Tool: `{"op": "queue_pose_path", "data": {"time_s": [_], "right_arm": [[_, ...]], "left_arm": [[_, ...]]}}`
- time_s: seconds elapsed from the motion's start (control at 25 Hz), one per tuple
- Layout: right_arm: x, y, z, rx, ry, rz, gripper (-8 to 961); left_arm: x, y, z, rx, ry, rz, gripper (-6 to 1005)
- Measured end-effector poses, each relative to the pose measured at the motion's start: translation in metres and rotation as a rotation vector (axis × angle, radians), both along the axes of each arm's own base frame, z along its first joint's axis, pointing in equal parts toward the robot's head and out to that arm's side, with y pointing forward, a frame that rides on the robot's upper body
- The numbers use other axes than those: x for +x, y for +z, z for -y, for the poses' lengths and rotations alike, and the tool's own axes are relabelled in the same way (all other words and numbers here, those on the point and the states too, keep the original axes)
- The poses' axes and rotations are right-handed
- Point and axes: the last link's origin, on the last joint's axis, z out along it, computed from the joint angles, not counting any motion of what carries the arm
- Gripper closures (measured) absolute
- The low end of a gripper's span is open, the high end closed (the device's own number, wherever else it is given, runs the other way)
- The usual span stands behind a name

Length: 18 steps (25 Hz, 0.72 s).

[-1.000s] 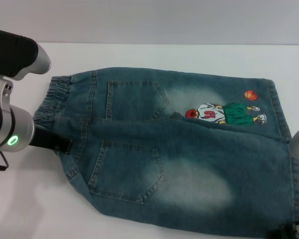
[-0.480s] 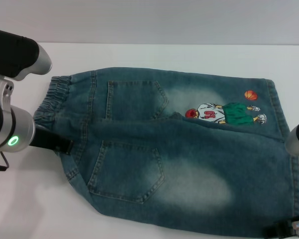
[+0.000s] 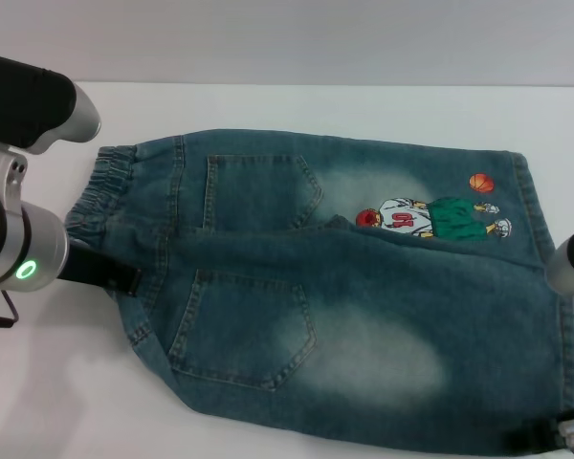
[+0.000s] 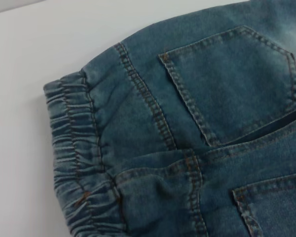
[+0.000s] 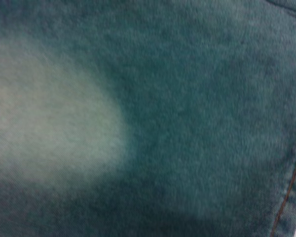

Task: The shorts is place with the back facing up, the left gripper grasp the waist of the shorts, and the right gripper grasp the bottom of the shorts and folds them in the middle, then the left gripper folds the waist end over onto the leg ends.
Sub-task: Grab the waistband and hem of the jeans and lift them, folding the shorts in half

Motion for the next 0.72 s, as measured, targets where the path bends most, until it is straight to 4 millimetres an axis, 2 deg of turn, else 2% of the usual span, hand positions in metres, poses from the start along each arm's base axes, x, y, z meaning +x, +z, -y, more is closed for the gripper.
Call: {"op": "queue_pose_path", "data": {"time_s": [0.24, 0.32, 0.72], "right_arm": [[-0.008, 0.003, -0.002, -0.002, 0.044, -0.012, 226], [-0.011, 0.003, -0.003, -0.009, 0.060, -0.011, 444], [-0.015, -0.002, -0.005, -0.031, 0.087, -0.006, 841]], "left_arm": [[0.001, 0.001, 0.000, 0.001, -0.003, 0.001, 994], [0.001, 0.001, 0.000, 0.001, -0.004, 0.000, 994], [0.001, 0.001, 0.000, 0.002, -0.008, 0.000, 994]]}}
